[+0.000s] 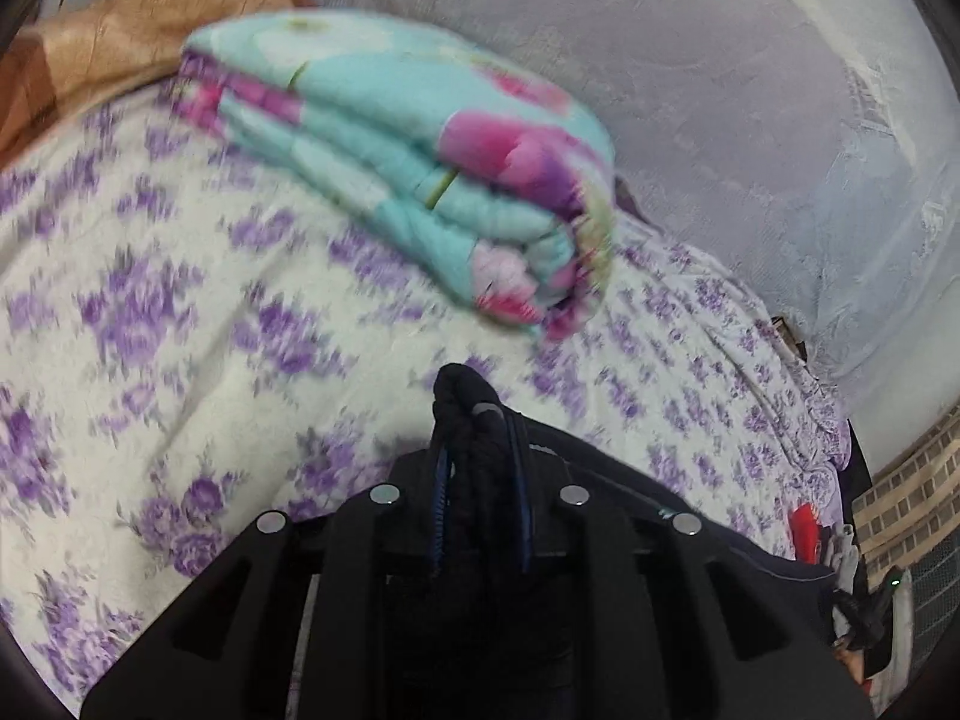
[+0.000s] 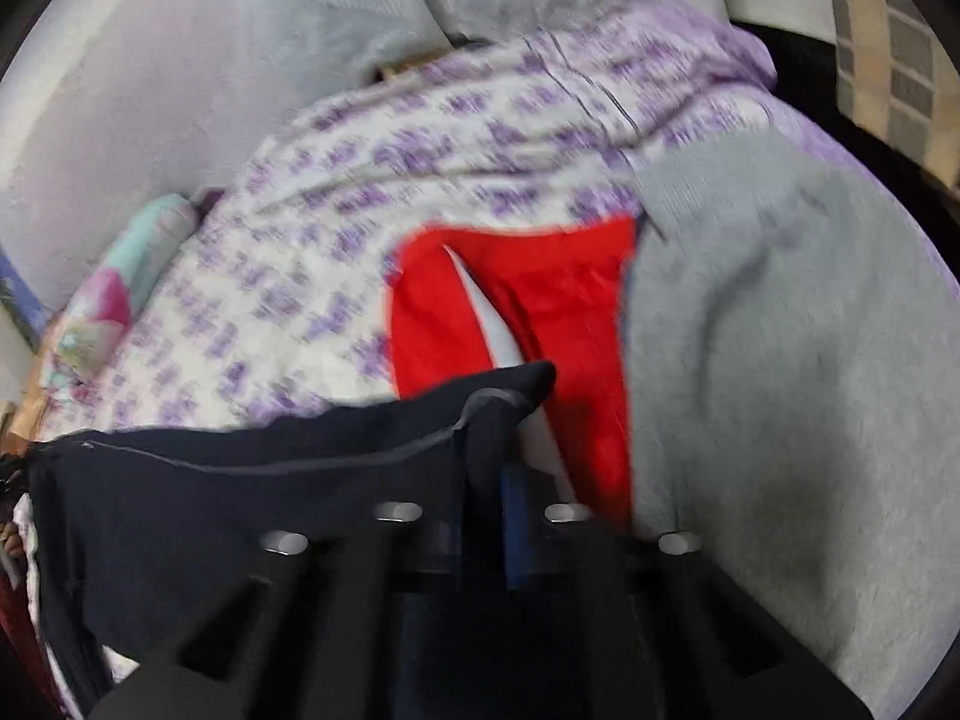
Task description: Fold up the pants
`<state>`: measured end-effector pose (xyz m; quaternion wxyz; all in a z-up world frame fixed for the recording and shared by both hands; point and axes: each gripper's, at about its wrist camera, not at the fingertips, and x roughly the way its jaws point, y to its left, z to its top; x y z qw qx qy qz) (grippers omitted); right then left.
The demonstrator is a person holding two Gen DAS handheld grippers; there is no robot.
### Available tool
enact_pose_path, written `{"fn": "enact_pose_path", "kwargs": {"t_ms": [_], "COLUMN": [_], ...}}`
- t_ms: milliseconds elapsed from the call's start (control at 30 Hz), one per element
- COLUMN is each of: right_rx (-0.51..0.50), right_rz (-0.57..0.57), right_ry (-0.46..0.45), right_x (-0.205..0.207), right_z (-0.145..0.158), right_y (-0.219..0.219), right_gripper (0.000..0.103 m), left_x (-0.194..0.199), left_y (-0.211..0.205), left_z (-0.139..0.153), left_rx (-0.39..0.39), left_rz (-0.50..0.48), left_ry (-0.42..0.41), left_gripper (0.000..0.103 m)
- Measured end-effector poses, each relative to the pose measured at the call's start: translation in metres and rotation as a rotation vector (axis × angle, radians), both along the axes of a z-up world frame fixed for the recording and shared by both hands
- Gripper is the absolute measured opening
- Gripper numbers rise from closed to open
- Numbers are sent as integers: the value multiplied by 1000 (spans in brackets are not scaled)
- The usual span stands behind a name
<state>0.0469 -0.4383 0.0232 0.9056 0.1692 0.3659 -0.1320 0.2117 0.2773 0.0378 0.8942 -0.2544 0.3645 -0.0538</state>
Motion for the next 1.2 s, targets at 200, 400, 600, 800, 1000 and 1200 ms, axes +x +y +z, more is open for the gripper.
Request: {"fn": "enact_pose_path", "kwargs": {"t_ms": [200,400,600,800,1000,1200], "right_rx": [-62,-39,-240,-185,-65,5], "right_rz": [-33,-167,-176,-57,133,198], "right_ry": [-114,37,151,1,12,2], "right_x": [26,84,87,20,-84,-185], "right_z": [60,14,-15,34,28,13], "right_y": [-11,-57,-36,7,76,126], "right_gripper": [9,9,32,60,66,70], "left_x": [6,45,49,-27,-129,-172], "left_y": [-4,-32,-8,38,57,31], "left_z": [48,20,-38,-10,-36,-62], "left_rx": [6,135,89,23,-38,-44], "left_rz": [45,-6,34,14,-68,-163], "left_ry": [-81,18,188,105,165,202], "left_gripper": [15,16,53,59,60,69]}}
